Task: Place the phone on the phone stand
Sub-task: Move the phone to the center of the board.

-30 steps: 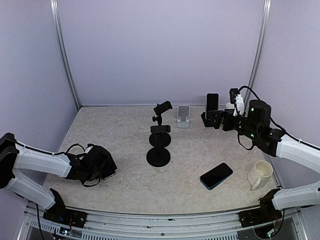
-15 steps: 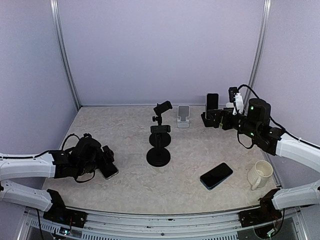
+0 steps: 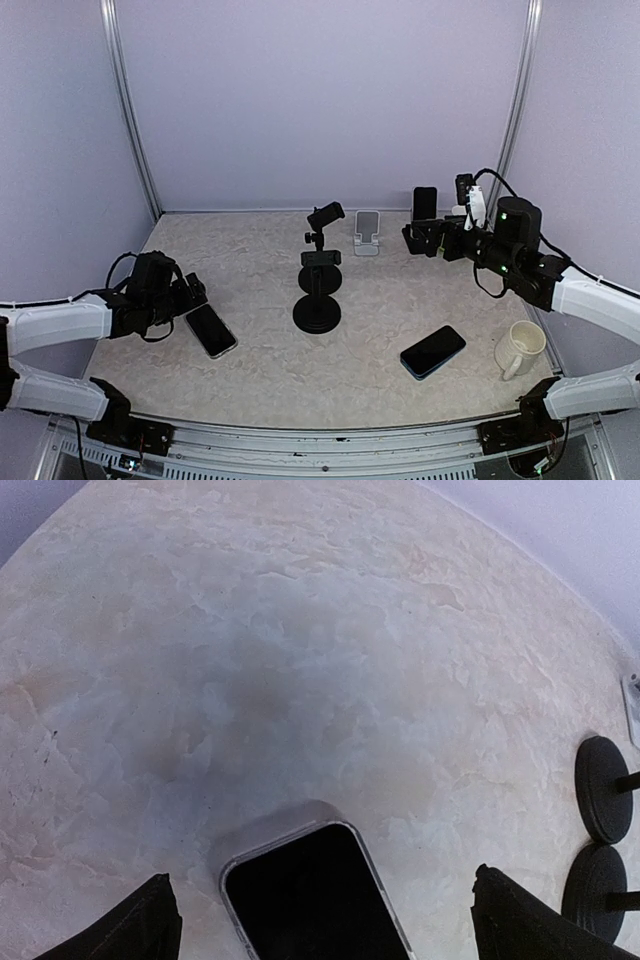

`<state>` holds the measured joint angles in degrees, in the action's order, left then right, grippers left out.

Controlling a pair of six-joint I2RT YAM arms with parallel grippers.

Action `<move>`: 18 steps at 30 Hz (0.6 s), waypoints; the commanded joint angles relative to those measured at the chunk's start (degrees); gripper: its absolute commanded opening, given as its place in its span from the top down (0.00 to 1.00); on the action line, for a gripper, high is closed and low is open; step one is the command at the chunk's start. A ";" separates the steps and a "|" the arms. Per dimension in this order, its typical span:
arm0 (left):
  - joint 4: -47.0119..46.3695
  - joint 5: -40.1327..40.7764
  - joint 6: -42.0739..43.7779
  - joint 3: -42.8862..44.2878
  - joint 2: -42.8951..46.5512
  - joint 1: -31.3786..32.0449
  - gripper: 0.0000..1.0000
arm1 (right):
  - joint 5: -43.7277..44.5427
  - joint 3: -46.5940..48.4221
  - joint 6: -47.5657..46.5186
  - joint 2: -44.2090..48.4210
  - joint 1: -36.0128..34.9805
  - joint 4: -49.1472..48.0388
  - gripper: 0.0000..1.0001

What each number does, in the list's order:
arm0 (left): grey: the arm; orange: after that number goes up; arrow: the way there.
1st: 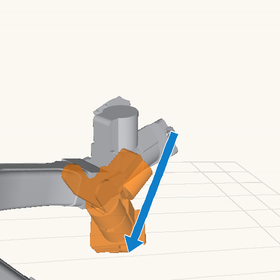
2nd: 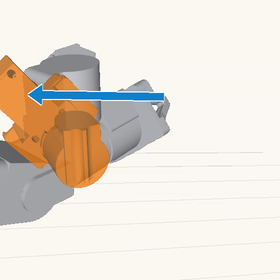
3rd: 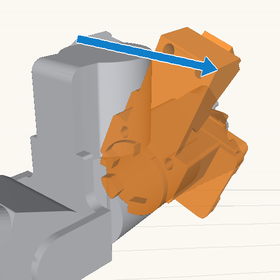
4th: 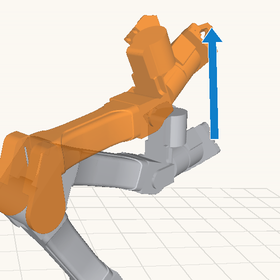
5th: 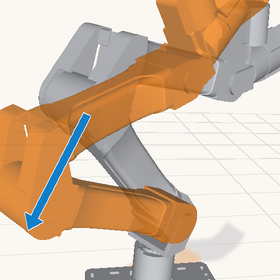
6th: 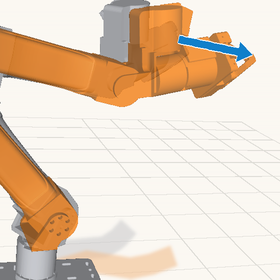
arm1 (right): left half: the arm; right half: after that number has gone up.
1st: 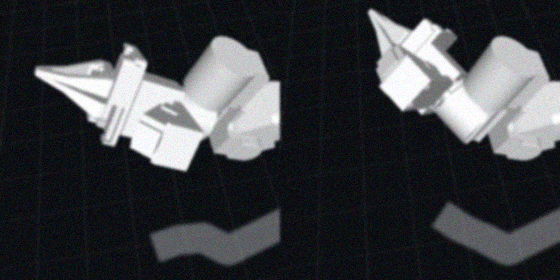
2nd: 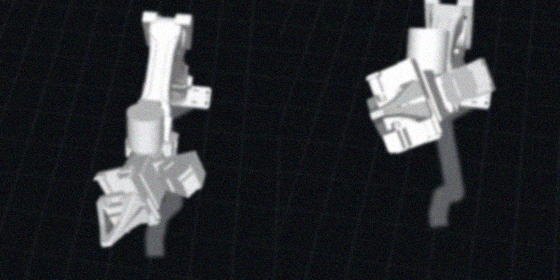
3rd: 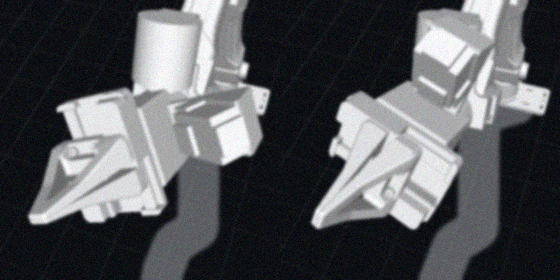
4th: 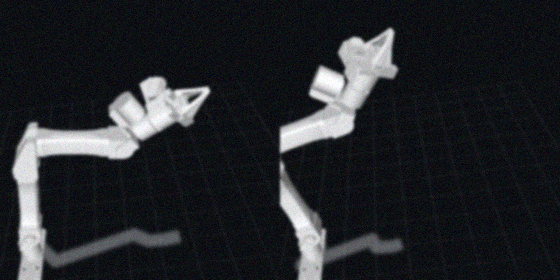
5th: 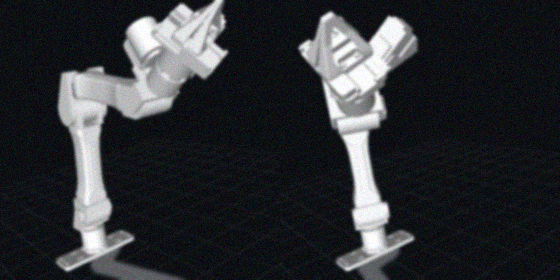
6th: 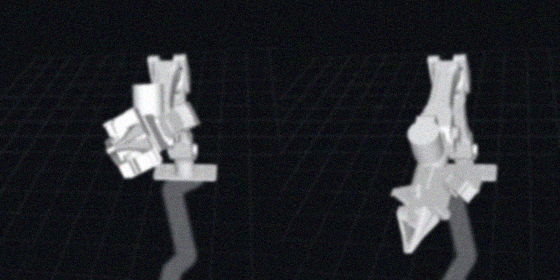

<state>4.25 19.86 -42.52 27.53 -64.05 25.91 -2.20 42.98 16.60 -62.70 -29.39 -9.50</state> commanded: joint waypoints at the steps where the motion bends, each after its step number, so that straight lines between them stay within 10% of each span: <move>1: -3.23 -6.51 6.92 3.48 -5.59 -2.83 0.01 | -0.48 0.03 0.19 1.98 -0.67 -0.25 0.00; 18: -6.68 -18.06 12.65 8.21 -20.54 -7.81 0.01 | -1.44 -1.48 0.71 4.21 -0.71 -0.05 0.00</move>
<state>-0.10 4.23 -31.59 34.20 -83.35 18.39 -2.76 42.24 16.84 -60.14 -29.52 -9.47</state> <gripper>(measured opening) 0.987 0.998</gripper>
